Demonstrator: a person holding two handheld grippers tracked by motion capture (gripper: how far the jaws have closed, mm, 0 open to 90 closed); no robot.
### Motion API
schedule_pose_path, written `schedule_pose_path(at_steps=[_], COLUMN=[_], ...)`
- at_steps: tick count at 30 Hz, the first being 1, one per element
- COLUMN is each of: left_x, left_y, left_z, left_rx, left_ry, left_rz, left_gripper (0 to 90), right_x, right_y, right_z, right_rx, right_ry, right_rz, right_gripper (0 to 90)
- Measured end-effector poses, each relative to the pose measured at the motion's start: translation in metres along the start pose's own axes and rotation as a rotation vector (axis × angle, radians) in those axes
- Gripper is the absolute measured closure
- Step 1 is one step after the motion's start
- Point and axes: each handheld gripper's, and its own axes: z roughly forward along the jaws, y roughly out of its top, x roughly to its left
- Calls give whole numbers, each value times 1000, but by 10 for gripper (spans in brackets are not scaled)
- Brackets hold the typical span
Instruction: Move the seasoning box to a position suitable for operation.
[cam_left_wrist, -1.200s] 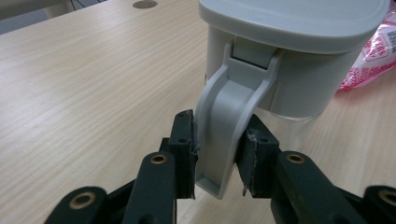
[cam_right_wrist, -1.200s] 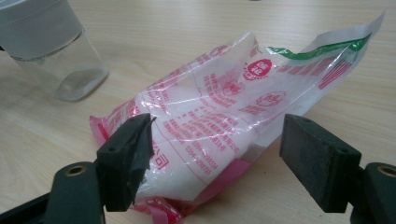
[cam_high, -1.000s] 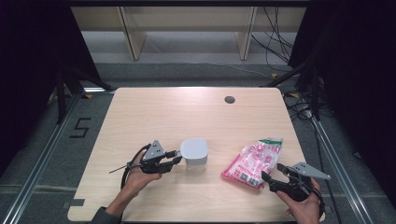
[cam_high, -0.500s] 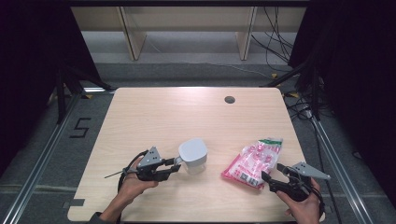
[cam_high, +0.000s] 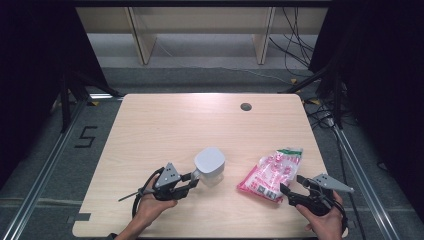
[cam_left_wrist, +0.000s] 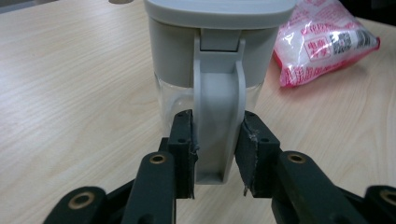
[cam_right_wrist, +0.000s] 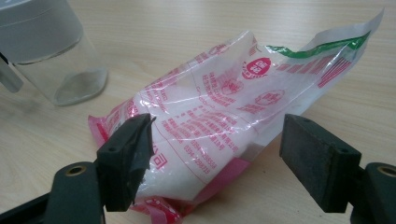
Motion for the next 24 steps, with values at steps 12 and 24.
schedule_pose_path(at_steps=[12,24], left_x=[-8,18], left_y=[5,13], left_z=[15,25], left_rx=[-21,-14], left_ry=[12,22], left_rz=[-10,4], left_gripper=[679,675], right_x=[0,0], right_y=[0,0], right_z=[0,0], right_rx=[-1,-1], right_ry=[3,2], right_rz=[4,-2], right_gripper=[267,266])
